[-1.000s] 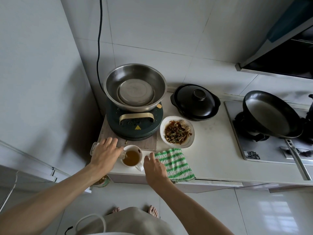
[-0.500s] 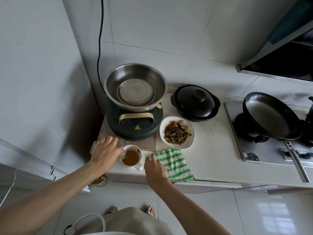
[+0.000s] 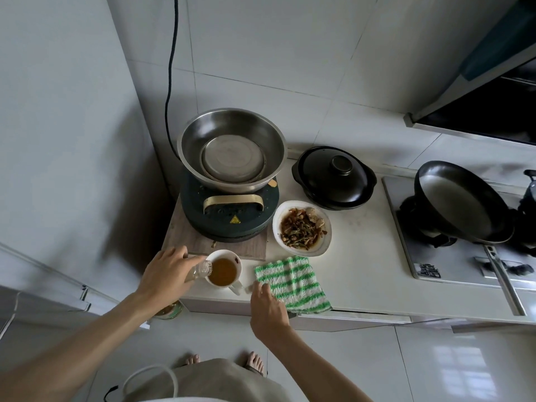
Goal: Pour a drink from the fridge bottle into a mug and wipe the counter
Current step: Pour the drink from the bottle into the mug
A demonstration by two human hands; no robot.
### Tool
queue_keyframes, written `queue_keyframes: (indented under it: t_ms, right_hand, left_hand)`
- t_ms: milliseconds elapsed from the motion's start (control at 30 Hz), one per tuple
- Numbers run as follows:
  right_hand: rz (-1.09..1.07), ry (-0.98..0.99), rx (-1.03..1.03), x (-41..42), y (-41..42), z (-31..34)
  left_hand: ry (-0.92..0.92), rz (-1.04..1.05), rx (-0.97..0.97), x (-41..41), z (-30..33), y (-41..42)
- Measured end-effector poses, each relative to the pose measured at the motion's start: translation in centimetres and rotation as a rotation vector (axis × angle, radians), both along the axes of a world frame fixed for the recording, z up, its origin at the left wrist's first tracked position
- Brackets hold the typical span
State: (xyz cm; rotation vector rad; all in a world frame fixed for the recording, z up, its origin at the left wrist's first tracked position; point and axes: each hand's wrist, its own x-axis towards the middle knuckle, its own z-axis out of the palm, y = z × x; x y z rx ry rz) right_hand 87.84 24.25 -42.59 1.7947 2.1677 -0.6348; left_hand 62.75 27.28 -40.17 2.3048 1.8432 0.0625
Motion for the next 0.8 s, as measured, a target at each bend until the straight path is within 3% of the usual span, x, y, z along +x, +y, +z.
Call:
queue_keyframes:
  t_ms: [200,333,467,600,800]
  right_hand:
    - [-0.085,0.096,-0.044,0.5,0.7,0.8]
    - [-0.177,0.319,-0.006,0.2,2.6,3.0]
    - [-0.090,0.612,0.142,-1.3,4.3,6.9]
    - [0.086,0.766,0.147,-3.9,4.9,10.6]
    - [0.283,0.657,0.147,-5.6,5.8,12.5]
  left_hand:
    - [-0.262,0.153,-0.130,-0.7,-1.3,-1.0]
    - [-0.520,0.229,-0.172,-1.5,-0.7,-1.2]
    - [-0.683,0.208,-0.224,-1.2,2.2,-1.3]
    - [-0.702,0.139,-0.278,-0.8,3.9,-1.5]
    - [-0.575,0.010,-0.221,-1.9,5.5,-0.9]
